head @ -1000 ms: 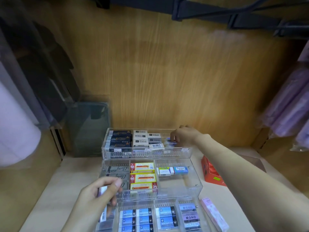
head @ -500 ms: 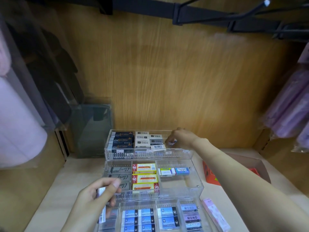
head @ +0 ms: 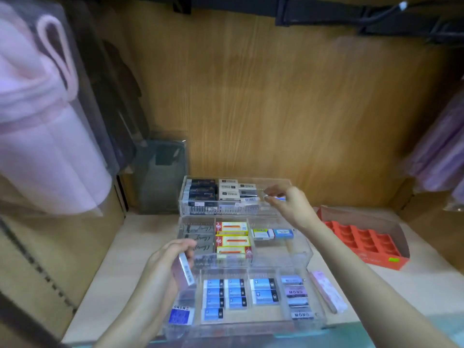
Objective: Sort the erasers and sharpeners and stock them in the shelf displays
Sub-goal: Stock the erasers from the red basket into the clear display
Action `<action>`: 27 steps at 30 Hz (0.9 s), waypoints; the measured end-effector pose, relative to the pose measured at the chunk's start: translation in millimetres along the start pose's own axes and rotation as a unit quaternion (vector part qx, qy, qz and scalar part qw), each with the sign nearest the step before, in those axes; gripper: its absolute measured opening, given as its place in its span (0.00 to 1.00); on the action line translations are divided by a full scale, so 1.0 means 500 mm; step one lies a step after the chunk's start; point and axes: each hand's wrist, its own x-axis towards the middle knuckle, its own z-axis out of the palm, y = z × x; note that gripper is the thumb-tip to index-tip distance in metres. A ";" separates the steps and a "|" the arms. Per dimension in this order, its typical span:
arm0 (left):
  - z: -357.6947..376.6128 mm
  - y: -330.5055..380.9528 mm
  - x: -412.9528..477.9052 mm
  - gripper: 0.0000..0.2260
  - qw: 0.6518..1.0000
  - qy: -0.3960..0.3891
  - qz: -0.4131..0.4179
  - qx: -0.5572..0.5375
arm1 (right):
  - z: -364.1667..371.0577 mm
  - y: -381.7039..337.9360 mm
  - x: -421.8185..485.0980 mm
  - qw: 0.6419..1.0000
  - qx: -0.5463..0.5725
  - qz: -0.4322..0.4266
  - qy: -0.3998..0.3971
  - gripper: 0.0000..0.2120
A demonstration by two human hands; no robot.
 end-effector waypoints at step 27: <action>-0.059 -0.120 -0.115 0.03 0.972 -0.075 0.067 0.211 | 0.111 -0.146 -0.428 0.908 0.367 0.195 -0.046 0.07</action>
